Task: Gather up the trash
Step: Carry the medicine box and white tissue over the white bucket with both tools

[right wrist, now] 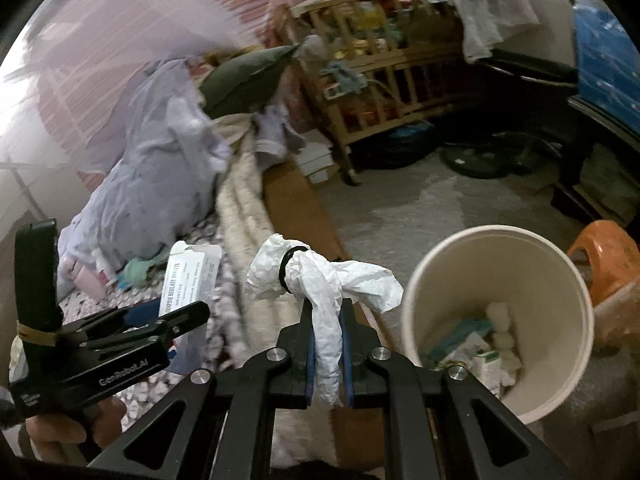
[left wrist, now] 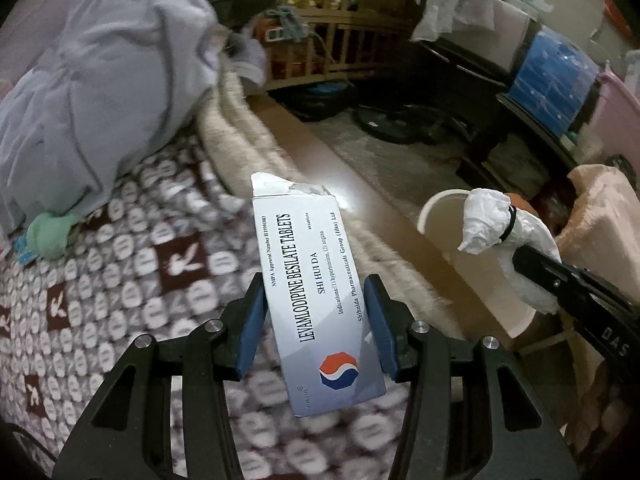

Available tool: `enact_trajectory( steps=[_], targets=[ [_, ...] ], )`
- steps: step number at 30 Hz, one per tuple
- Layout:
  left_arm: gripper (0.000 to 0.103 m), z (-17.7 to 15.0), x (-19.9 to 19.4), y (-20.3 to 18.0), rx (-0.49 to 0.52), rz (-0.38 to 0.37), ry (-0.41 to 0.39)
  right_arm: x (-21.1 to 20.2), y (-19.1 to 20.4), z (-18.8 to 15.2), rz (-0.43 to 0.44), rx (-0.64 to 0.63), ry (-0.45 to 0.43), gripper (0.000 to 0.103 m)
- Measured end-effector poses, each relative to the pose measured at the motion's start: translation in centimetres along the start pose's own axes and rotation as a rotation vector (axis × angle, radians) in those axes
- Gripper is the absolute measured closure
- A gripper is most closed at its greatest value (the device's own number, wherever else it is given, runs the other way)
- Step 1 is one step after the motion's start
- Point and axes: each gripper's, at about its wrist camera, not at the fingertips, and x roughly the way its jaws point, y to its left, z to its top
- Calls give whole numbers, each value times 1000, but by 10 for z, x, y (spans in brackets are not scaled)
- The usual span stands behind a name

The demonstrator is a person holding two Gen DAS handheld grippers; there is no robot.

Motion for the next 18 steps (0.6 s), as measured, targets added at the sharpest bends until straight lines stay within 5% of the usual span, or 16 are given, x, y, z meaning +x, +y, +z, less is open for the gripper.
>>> enact_trajectory(
  steps=[18],
  targets=[
    [56, 19, 28, -72, 99, -103, 30, -14, -73, -4, -110, 123, -10, 93]
  ],
)
